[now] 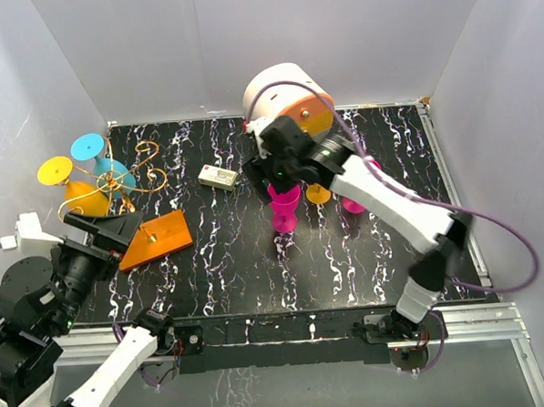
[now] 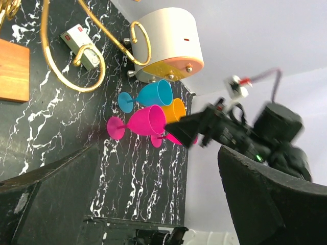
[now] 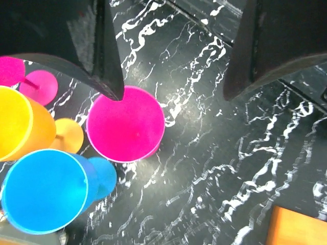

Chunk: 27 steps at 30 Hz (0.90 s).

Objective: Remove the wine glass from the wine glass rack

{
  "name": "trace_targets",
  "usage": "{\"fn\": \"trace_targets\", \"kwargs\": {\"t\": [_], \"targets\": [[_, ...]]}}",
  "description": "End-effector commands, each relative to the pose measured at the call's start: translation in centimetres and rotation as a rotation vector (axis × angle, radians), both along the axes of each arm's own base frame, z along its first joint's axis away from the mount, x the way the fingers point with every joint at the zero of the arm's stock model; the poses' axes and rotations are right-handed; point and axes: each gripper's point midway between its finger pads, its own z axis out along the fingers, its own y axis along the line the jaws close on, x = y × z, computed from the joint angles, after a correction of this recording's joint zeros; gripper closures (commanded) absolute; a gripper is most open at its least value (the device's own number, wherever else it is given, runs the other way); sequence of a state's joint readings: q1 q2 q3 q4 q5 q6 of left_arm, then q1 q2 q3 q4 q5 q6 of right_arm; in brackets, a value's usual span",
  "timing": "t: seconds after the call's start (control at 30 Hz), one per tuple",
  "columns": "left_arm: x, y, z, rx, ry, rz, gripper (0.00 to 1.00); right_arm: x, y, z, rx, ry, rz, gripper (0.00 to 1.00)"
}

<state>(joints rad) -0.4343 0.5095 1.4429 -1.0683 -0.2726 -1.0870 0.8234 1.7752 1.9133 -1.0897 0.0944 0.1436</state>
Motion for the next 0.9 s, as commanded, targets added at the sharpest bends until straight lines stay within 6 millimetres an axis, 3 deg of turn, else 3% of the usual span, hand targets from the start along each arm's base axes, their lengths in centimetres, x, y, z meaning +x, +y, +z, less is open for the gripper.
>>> {"fn": "trace_targets", "kwargs": {"t": [0.0, 0.13, 0.4, 0.7, 0.87], "targets": [[1.9, -1.1, 2.5, 0.067, -0.05, -0.042, 0.01, -1.6, -1.2, 8.8, 0.27, -0.26, 0.039, 0.17], [4.3, -2.3, 3.9, 0.174, -0.06, -0.089, 0.01, -4.0, -3.8, 11.0, 0.397, -0.381, 0.032, 0.02], [11.5, -3.2, 4.0, 0.525, 0.035, -0.111, 0.01, -5.7, -7.5, 12.9, 0.455, -0.528, -0.001, 0.02], [19.8, -1.2, 5.3, 0.861, 0.069, 0.061, 0.01, -5.6, -8.2, 11.4, 0.399, -0.554, 0.019, 0.02], [23.6, 0.7, 5.6, 1.047, 0.086, 0.18, 0.01, -6.0, -7.6, 10.9, 0.425, -0.54, 0.047, 0.02]]}}
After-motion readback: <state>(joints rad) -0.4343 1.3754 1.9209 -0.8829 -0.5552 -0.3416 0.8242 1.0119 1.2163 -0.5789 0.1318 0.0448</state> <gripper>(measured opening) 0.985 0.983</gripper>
